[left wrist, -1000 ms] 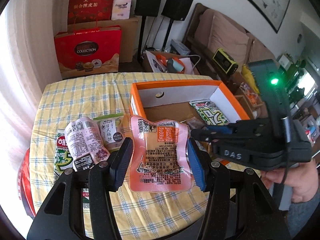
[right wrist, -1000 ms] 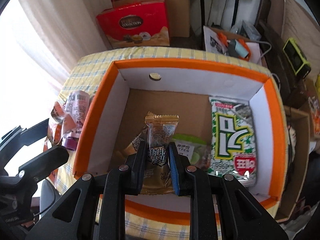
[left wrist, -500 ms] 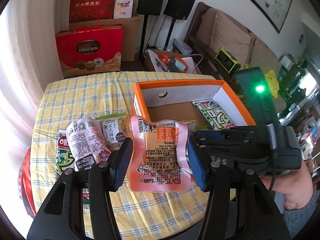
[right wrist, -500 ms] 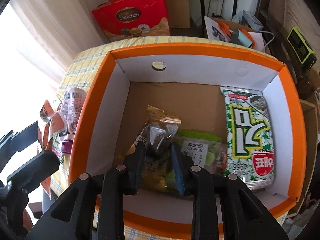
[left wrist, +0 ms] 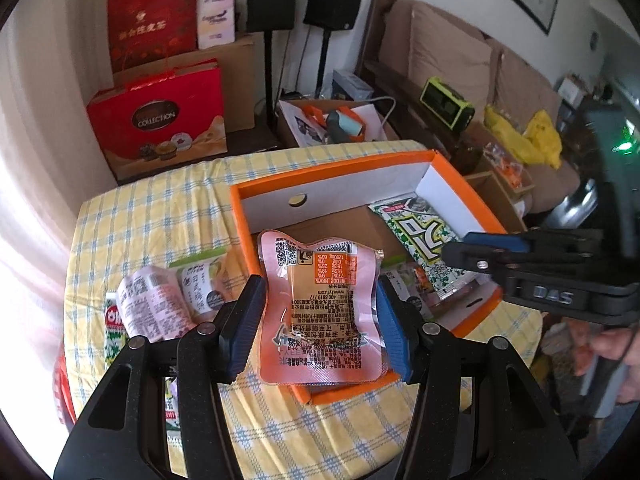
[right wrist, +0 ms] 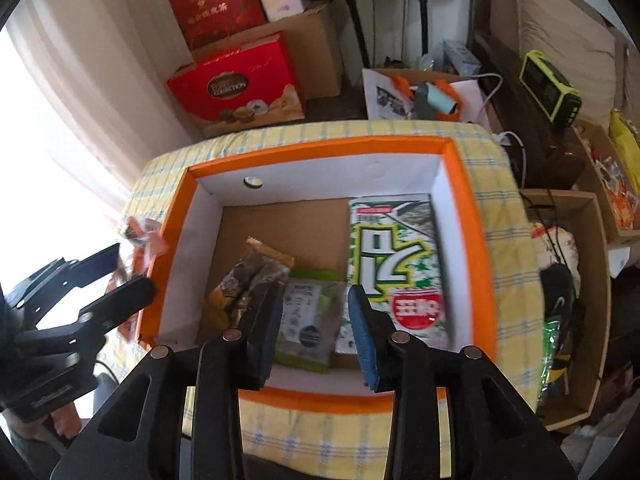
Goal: Organize objects
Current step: 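Open both grippers to drop the pink packet and gold snack into the box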
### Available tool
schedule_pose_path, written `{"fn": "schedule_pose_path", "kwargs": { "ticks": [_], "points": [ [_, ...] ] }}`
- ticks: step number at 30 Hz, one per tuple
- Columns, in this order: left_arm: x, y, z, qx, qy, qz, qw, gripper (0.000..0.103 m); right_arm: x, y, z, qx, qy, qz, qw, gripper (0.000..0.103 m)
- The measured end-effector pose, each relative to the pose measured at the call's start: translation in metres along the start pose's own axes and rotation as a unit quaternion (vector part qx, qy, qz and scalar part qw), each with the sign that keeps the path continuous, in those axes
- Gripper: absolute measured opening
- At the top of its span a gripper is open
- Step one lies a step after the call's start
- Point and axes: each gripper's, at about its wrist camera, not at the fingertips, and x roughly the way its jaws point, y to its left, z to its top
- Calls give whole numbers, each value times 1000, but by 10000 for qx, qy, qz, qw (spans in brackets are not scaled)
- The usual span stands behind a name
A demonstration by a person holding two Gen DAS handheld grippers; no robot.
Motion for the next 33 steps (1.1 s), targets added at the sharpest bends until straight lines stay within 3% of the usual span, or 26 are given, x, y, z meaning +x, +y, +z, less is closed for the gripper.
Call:
{"fn": "schedule_pose_path", "kwargs": {
  "ticks": [17,23,33],
  "points": [
    [36,-47,26,328,190,202,9991,55,-10,-21,-14,131,-48,84,9999,35],
    [40,-46,33,147,114,48,9998,56,-10,-27,-18,148,-34,80,9999,35],
    [31,-48,26,283,97,40,9995,55,-10,-34,-20,199,-30,74,9998,35]
  ]
}}
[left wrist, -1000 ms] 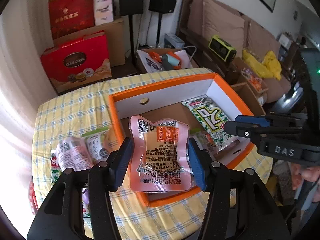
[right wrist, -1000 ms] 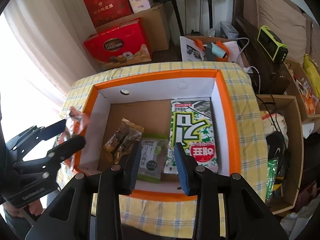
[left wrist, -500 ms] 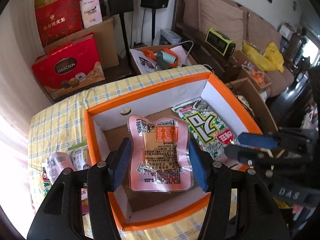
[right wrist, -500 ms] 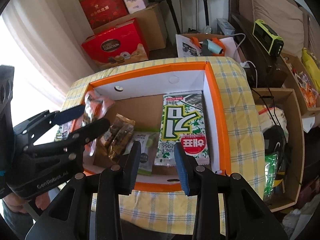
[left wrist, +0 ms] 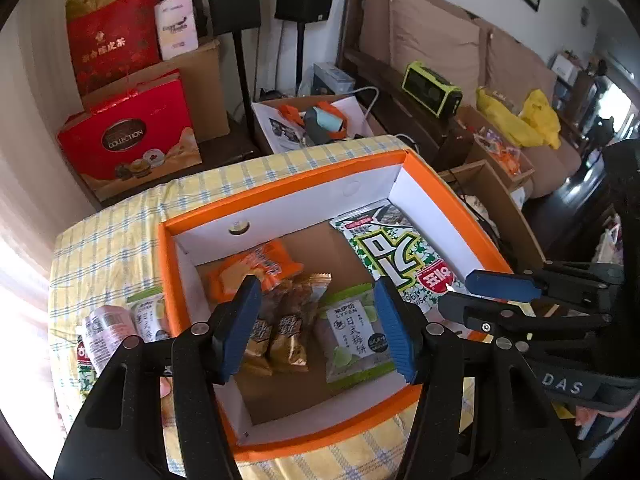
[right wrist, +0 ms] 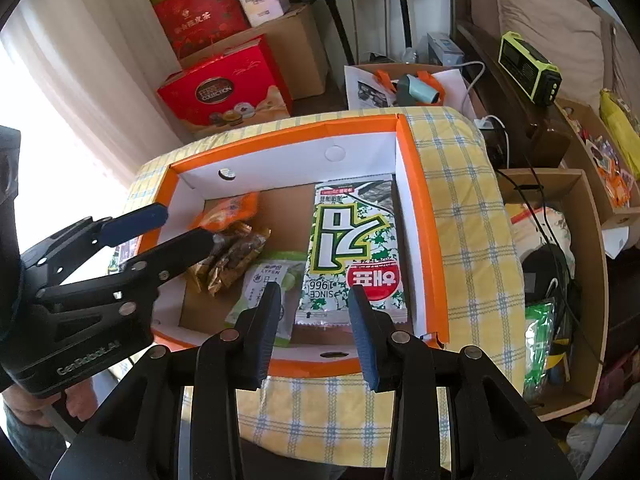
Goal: Organize objects
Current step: 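Open both grippers to drop the pink packet and gold snack into the box, then move both grippers back to the remaining snack pile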
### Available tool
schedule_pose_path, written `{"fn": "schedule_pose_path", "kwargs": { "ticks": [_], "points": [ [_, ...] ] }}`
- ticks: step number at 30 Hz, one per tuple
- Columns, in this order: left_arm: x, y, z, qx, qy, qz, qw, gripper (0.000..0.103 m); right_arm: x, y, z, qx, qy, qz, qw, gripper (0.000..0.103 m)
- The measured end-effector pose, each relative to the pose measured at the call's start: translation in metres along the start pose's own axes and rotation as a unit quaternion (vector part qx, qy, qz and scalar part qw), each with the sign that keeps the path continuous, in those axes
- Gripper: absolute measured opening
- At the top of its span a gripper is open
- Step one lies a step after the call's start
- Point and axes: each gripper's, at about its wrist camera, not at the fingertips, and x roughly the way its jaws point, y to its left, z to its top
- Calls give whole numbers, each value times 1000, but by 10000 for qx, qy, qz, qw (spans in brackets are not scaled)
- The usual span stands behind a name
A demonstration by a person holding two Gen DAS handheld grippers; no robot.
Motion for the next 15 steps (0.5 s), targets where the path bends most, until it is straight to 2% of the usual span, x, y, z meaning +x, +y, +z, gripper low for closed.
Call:
{"fn": "schedule_pose_path", "kwargs": {
  "ticks": [7,15],
  "points": [
    [-25,29,-1,-320,-153,17,9994,57,0,7,1,-72,15,-9,10000,36],
    [-36,40,-11,-326,-155,226,9991,60,-1,22,4,-185,-45,-44,9998,39]
  ]
}}
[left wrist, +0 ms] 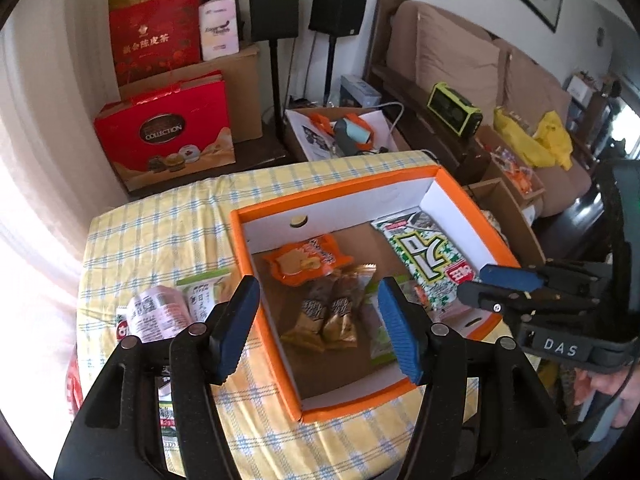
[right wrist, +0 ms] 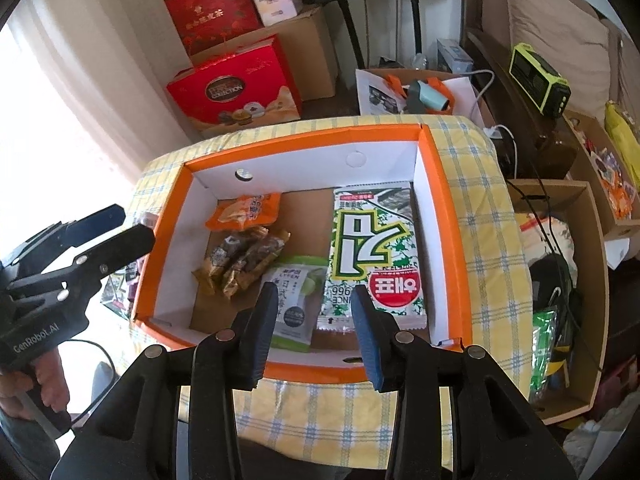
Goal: Organize objects
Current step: 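Move both grippers back to the remaining snack pile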
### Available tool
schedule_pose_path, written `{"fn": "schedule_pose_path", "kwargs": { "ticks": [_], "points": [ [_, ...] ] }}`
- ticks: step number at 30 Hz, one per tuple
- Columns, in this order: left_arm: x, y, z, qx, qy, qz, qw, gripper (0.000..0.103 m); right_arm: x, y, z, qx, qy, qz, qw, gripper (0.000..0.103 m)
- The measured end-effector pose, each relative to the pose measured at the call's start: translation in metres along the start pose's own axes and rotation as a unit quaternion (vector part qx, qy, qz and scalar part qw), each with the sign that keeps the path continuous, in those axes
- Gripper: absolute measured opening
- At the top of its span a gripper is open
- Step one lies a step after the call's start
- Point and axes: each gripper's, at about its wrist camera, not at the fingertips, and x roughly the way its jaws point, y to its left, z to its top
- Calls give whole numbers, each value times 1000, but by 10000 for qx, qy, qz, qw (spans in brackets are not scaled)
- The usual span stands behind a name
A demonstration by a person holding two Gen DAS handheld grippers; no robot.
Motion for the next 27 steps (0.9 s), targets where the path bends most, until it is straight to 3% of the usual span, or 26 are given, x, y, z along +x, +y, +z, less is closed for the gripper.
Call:
{"fn": "schedule_pose_path", "kwargs": {
  "ticks": [6,8,11,16,19,22,27],
  "points": [
    [-8,6,-12,-137,-90,142,9998,85,-4,4,1,-113,-117,-185,9997,55],
    [-10,9,-15,-215,-161,190,9995,91,-6,4,1,-119,-176,-237,9995,69],
    [-11,16,-18,-305,-157,222,9992,92,-12,6,1,-93,-313,-290,9990,81],
    [-13,29,-24,-463,-85,289,9985,93,-18,11,2,-128,-425,-314,9985,87],
    [-17,35,-28,-525,-121,362,9979,102,-17,18,2,-197,-433,-362,9982,92],
    [-23,41,-30,-593,-185,450,9971,103,-16,23,0,-251,-451,-381,9979,102],
    [-28,51,-30,-600,-232,592,9962,103,-16,29,1,-254,-489,-365,9978,103]
  ]
}}
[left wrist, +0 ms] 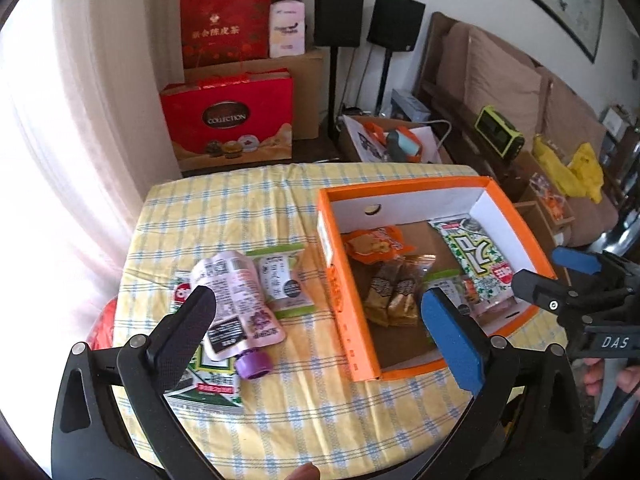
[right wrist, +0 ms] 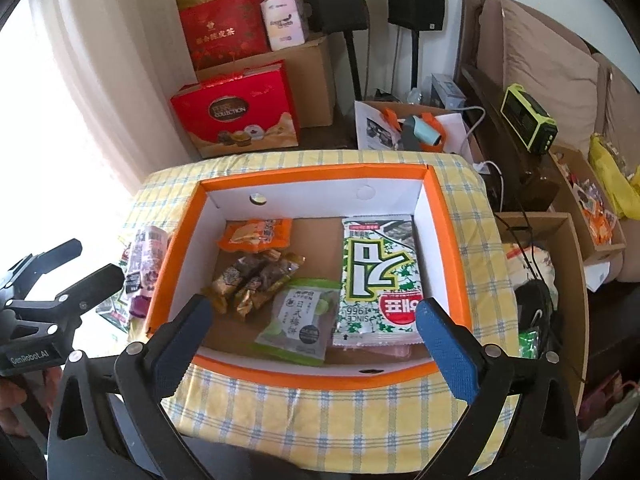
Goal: Organize objects
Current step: 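Move both grippers back to the remaining snack pile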
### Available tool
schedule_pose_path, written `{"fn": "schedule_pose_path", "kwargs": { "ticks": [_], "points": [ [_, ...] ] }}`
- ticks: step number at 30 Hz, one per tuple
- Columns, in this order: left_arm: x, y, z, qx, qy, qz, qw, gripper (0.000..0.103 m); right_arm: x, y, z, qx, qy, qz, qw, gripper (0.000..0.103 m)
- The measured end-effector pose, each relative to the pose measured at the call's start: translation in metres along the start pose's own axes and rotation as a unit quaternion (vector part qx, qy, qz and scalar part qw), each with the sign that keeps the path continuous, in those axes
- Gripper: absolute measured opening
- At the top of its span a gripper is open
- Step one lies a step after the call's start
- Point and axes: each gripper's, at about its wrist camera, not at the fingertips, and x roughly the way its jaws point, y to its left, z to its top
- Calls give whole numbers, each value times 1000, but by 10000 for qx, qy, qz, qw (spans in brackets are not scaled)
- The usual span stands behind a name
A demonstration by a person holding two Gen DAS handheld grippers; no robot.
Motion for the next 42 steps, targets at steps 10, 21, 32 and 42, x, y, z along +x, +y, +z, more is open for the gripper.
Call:
{"fn": "schedule_pose_path", "kwargs": {
  "ticks": [10,21,32,42],
  "points": [
    [-8,19,-4,-170,-52,8,9998,103,-3,22,1,-212,-47,-9,9998,103],
    [-15,43,-6,-288,-68,14,9996,103,-1,44,6,-372,-28,84,9993,103],
    [-13,89,-11,-565,-20,142,9983,103,7,73,18,-580,42,388,9976,103],
    [8,132,-27,-1004,293,113,9945,103,19,97,29,-601,170,828,9946,103]
  ]
}}
